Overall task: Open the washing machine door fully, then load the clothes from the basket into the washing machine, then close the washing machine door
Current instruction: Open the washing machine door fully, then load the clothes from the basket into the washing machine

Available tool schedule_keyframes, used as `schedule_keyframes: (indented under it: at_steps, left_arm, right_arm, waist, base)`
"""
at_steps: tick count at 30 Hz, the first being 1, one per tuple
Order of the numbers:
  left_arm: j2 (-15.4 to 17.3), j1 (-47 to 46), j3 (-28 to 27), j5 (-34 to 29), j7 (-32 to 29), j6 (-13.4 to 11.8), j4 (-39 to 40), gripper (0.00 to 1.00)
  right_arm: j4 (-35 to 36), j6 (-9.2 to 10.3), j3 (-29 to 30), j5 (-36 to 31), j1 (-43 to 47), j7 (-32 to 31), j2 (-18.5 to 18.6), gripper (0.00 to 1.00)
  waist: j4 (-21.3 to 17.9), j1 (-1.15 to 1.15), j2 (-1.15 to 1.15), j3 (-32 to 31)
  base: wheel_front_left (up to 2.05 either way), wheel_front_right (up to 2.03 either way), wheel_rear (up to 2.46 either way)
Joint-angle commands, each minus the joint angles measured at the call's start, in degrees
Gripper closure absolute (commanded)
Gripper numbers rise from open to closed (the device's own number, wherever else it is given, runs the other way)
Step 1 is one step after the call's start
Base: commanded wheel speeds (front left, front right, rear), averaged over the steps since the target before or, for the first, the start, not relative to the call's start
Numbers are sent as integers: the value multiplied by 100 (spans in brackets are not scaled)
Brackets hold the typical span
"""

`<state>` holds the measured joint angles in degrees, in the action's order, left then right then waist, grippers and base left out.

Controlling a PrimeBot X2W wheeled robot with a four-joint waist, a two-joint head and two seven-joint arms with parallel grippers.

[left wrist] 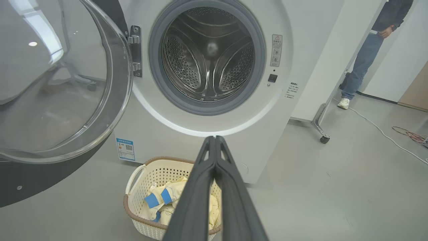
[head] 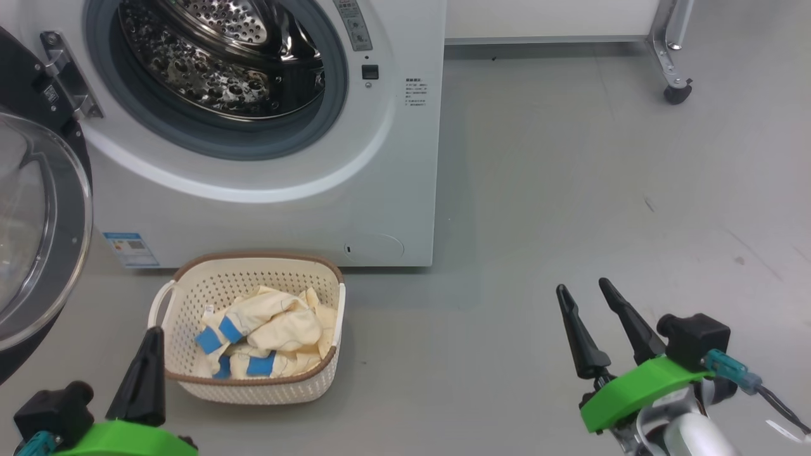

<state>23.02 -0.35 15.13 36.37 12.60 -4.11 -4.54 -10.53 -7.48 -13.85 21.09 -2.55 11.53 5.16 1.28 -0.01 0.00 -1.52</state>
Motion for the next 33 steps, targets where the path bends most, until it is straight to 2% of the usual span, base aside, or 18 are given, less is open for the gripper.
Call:
schedule_keyframes:
  at_steps: [1,3,4,5,6,7,33]
  left_arm:
    - [114,-174,-233,-18,58,-40,207,100]
    - [88,-128,-222,-21,79,-38,232,100]
    - [77,-110,-225,-22,90,-39,240,82]
    - [68,-91,-232,-23,101,-45,243,53]
    - [59,-73,-240,-22,111,-48,244,17]
    - [52,-59,-245,-22,120,-45,246,0]
    - [-89,-69,-275,-255,231,223,86,0]
  right_arm:
    - [209,-1,-69,-40,-142,68,-21,0]
    - [214,-1,-58,-49,-136,74,-33,0]
    - [215,-1,-55,-54,-134,76,-38,0]
    - [215,-1,-53,-58,-132,79,-44,0]
    - [213,-1,-51,-62,-131,81,-50,0]
    - [209,-1,-47,-65,-131,84,-55,0]
    - [112,-1,-7,-130,-167,74,-102,0]
  waist:
    - [-16,1,0,11]
    - [-34,1,0,23]
    - [-43,1,0,29]
    - [-51,1,0,33]
    - [-60,1,0,36]
    - [-67,1,0,39]
    - [-39,1,0,75]
  base:
    - [0,0,0]
    - [0,0,0]
    - [0,0,0]
    - [0,0,0]
    - [0,0,0]
    - [0,0,0]
    - [0,0,0]
